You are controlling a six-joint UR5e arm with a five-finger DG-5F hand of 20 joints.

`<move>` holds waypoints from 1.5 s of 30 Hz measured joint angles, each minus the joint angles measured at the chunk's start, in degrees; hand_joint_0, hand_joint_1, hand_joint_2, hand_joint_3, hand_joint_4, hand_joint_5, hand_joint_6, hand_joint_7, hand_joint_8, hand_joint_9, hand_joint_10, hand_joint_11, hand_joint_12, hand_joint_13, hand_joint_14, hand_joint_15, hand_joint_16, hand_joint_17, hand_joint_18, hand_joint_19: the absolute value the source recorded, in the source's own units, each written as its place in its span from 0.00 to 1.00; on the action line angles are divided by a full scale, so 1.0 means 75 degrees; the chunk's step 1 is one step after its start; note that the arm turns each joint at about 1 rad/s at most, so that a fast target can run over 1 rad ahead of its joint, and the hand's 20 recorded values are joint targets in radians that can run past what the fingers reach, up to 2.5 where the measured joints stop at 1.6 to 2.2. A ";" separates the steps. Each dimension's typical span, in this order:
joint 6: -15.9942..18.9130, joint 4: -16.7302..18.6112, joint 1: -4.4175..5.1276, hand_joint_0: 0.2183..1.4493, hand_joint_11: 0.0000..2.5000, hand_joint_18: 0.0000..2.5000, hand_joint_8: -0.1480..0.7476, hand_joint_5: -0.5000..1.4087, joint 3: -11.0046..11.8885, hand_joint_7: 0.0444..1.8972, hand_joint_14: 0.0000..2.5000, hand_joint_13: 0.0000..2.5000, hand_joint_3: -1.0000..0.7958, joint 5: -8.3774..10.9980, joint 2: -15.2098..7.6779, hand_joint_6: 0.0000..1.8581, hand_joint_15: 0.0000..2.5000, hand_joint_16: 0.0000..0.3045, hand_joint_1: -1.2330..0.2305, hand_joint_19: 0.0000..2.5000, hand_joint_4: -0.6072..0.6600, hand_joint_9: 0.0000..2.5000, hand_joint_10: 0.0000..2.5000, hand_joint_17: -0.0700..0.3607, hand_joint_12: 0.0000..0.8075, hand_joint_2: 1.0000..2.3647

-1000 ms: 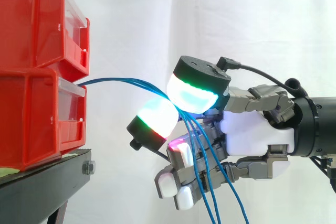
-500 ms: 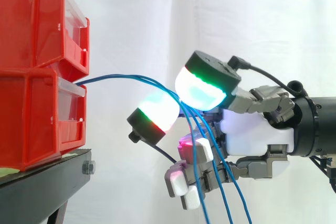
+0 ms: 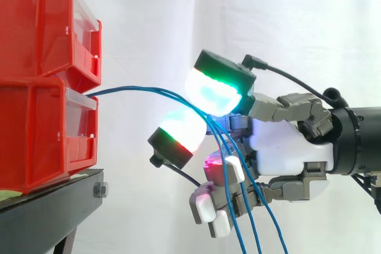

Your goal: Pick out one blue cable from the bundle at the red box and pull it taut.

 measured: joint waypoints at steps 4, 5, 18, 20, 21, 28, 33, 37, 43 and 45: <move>0.0000 -0.0066 -0.0003 0.38 0.33 0.31 0.42 0.20 0.0034 0.52 0.01 0.37 0.35 -0.0003 -0.0001 0.50 0.23 0.15 0.27 0.24 0.40 0.45 0.01 0.40 0.38 0.01; 0.0000 -0.0077 -0.0004 0.41 0.34 0.31 0.42 0.20 0.0039 0.52 0.01 0.37 0.33 -0.0003 0.0000 0.51 0.23 0.15 0.24 0.24 0.36 0.46 0.01 0.40 0.38 0.01; -0.0011 -0.0089 -0.0015 0.20 0.34 0.37 0.43 0.23 0.0046 0.39 0.01 0.45 0.28 -0.0004 -0.0002 0.51 0.30 0.16 0.23 0.26 0.40 0.52 0.01 0.42 0.42 0.00; -0.0011 -0.0081 -0.0014 0.16 0.34 0.38 0.45 0.23 0.0046 0.37 0.01 0.45 0.28 -0.0004 -0.0002 0.50 0.30 0.18 0.25 0.26 0.43 0.53 0.01 0.45 0.43 0.00; -0.0011 -0.0080 -0.0013 0.15 0.33 0.38 0.45 0.24 0.0046 0.36 0.01 0.45 0.28 -0.0004 -0.0002 0.49 0.29 0.19 0.27 0.26 0.42 0.52 0.01 0.46 0.44 0.00; -0.0012 -0.0088 -0.0013 0.24 0.31 0.35 0.40 0.24 0.0048 0.44 0.01 0.45 0.28 -0.0004 -0.0002 0.44 0.29 0.15 0.56 0.29 0.35 0.55 0.01 0.41 0.38 0.00; -0.0009 -0.0091 -0.0010 0.29 0.32 0.34 0.40 0.24 0.0049 0.48 0.01 0.45 0.28 -0.0004 -0.0002 0.44 0.30 0.14 0.57 0.30 0.41 0.56 0.01 0.39 0.37 0.00; -0.0010 -0.0076 -0.0008 0.30 0.33 0.34 0.40 0.24 0.0057 0.50 0.01 0.44 0.28 -0.0004 -0.0002 0.45 0.30 0.15 0.54 0.29 0.46 0.55 0.01 0.40 0.38 0.00; -0.0012 -0.0057 -0.0010 0.29 0.34 0.34 0.40 0.23 0.0057 0.53 0.01 0.44 0.33 -0.0004 -0.0002 0.46 0.30 0.15 0.51 0.30 0.48 0.53 0.01 0.41 0.40 0.01; -0.0012 -0.0054 -0.0010 0.29 0.33 0.34 0.42 0.23 0.0057 0.52 0.01 0.44 0.35 -0.0004 -0.0002 0.46 0.30 0.16 0.49 0.30 0.48 0.53 0.01 0.41 0.40 0.01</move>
